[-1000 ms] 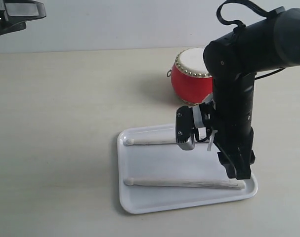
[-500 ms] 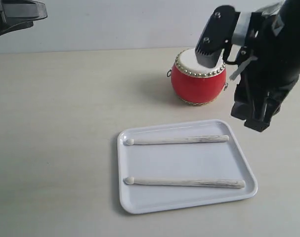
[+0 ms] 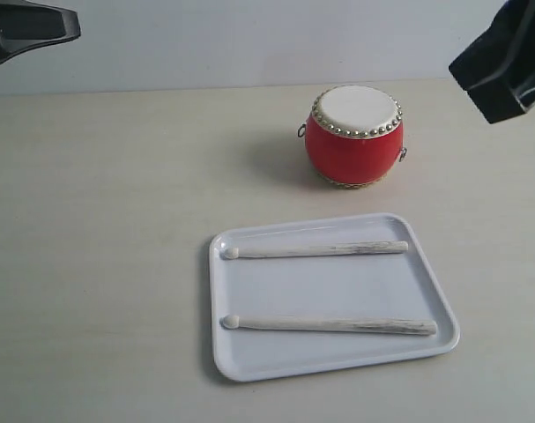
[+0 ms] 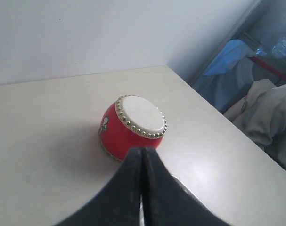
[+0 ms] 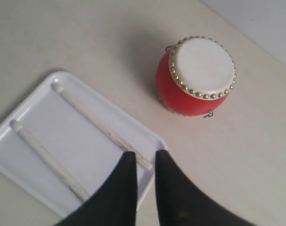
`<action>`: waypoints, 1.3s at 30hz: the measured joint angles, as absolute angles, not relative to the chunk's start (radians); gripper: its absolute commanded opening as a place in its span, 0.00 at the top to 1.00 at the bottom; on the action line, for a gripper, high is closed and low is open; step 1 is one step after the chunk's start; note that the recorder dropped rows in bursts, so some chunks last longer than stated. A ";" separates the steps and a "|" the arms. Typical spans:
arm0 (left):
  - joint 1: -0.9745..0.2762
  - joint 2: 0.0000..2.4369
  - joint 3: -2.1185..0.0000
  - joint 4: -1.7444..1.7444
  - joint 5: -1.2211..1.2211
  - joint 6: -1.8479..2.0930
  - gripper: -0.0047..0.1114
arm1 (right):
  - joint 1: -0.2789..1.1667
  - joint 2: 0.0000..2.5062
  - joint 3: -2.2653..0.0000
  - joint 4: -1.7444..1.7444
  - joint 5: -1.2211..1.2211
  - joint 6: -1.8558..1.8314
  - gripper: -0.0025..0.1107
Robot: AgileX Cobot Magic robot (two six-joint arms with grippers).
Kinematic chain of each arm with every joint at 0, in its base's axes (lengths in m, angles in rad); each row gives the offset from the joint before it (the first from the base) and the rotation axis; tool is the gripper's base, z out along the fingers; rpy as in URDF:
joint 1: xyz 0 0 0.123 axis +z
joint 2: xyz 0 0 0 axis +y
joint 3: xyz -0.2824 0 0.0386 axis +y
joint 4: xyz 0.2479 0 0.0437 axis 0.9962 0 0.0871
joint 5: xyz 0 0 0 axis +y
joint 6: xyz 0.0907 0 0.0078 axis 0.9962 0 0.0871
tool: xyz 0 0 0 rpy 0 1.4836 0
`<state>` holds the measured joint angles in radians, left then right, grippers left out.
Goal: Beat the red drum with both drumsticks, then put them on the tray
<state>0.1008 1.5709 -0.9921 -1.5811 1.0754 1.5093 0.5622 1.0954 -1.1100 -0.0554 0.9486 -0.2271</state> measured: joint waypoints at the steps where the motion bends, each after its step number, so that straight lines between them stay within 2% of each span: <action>1: 0.101 1.571 -0.992 -1.581 1.075 1.511 0.96 | 0.562 1.093 -1.110 -0.055 0.941 -0.215 0.96; 7: 0.101 1.571 -0.992 -1.577 0.978 1.527 0.96 | 0.562 1.093 -1.069 -0.039 0.871 -0.187 0.98; 12: 0.064 1.571 -0.992 -1.575 0.741 1.529 0.96 | 0.562 1.093 -1.019 0.012 0.862 -0.184 0.98; 20: -0.113 1.571 -0.992 -1.579 0.289 1.555 0.96 | 0.562 1.093 -1.017 0.107 0.849 -0.182 0.98; 28: -0.211 1.571 -0.992 -1.622 0.237 1.581 0.96 | 0.562 1.093 -1.017 0.149 0.848 -0.180 0.98; 39: -0.215 1.571 -0.992 -1.633 0.197 1.607 0.96 | 0.562 1.076 -1.017 0.163 0.848 -0.180 0.98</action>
<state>-0.2152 1.5709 -0.9921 -1.6328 0.1974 1.6073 0.5622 1.0763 -1.0171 0.1630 0.8479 -0.1800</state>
